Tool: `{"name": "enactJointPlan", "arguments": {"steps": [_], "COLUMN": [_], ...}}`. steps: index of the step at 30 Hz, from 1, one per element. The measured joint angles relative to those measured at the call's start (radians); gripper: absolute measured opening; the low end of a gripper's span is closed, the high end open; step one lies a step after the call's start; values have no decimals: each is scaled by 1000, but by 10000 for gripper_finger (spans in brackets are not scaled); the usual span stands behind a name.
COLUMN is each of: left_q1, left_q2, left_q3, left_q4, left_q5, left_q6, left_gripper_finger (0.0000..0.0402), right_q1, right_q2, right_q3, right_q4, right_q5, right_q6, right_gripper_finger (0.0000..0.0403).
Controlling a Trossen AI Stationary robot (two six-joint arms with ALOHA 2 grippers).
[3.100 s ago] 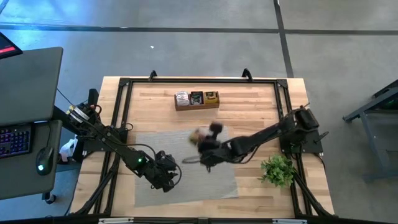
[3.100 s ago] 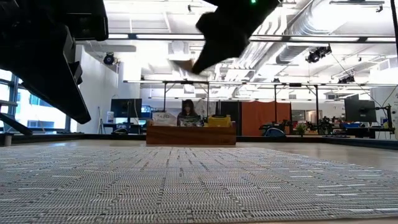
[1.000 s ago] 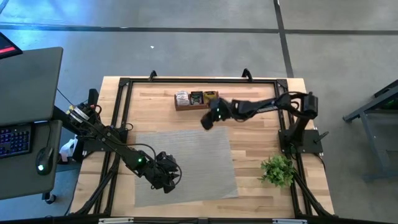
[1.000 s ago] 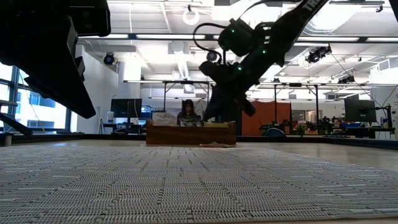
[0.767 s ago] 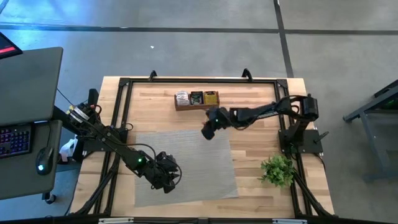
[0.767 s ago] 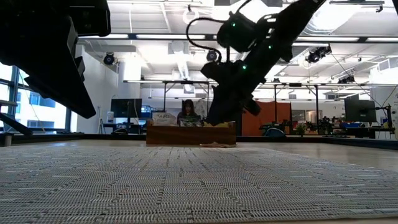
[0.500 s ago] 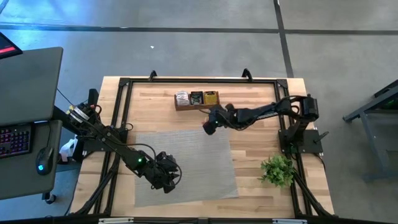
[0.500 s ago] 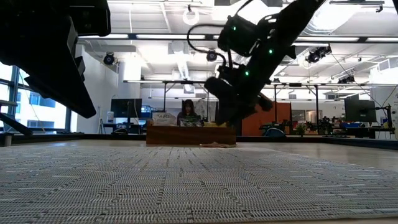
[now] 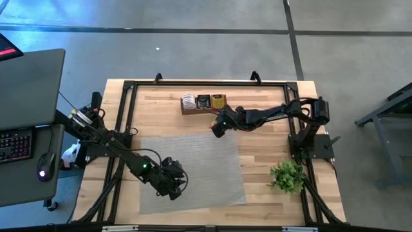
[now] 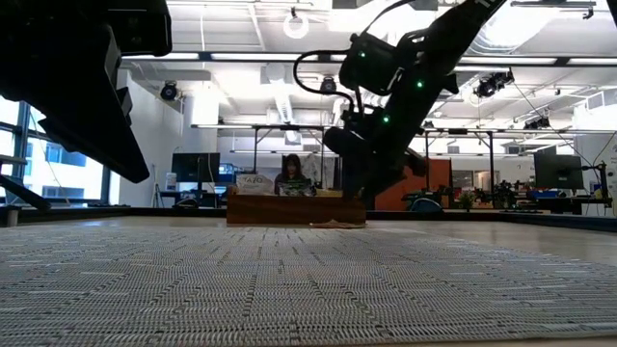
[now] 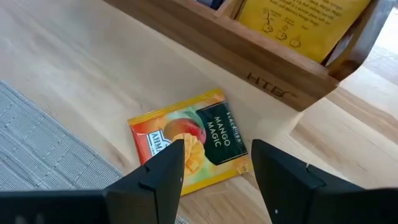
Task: Pick & Place Tea
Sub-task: Put the yellow tea bag into the right section of the wooden organizer
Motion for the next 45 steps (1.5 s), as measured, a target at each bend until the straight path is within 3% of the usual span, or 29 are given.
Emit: {"name": "enactJointPlan", "arguments": {"steps": [8, 25, 30, 39, 45], "left_q1": [0, 0, 0, 0, 0], "left_q2": [0, 0, 0, 0, 0], "left_q3": [0, 0, 0, 0, 0], "left_q4": [0, 1, 1, 1, -1], "left_q5": [0, 1, 4, 4, 4], "left_q6": [0, 0, 0, 0, 0], "left_gripper_finger": [115, 115, 115, 115, 115], "right_q1": [-1, -36, -36, -6, 79], "right_q2": [6, 155, 191, 182, 73], "right_q3": [1, 6, 7, 4, -7], "right_q4": [-3, 105, 99, 105, 53], "right_q5": [9, 14, 16, 36, 83], "right_q6": [13, 3, 3, -76, -171], "right_gripper_finger": [183, 181, 140, 11, 12]}}
